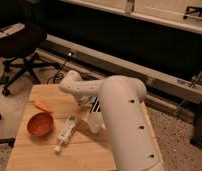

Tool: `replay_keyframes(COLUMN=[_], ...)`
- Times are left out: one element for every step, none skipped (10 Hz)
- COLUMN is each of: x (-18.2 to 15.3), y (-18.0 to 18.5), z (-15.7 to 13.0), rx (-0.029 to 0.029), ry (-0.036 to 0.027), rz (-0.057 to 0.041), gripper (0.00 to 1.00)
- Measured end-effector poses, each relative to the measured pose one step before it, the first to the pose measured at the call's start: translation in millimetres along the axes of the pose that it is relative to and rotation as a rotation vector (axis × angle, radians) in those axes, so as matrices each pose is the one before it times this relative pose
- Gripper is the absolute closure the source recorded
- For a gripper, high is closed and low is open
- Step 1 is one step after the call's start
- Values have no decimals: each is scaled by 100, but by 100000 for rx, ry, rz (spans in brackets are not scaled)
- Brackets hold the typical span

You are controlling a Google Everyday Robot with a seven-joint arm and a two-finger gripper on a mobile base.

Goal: Wipe the white sponge on the table

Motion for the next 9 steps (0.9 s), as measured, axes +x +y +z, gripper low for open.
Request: replay_keyframes(x=[330,484,693,426,923,710,775,656,703], y=[-1497,-1173,-1115,-737,-1007,-524,-381,-126,105], z=[-605,-636,-750,-506,-845,-614,-688,-449,-324], rx=[452,36,-369,-131,-471,-474,-794,-647,-716], ry=[1505,1282,1576,609,1229,1089,1317,1101,1037], rz=[-3723,-3528,-3824,-2537,-3969,-2395,-2346,-1491,-1111], gripper=[100,100,100,100,100,100,100,100,100])
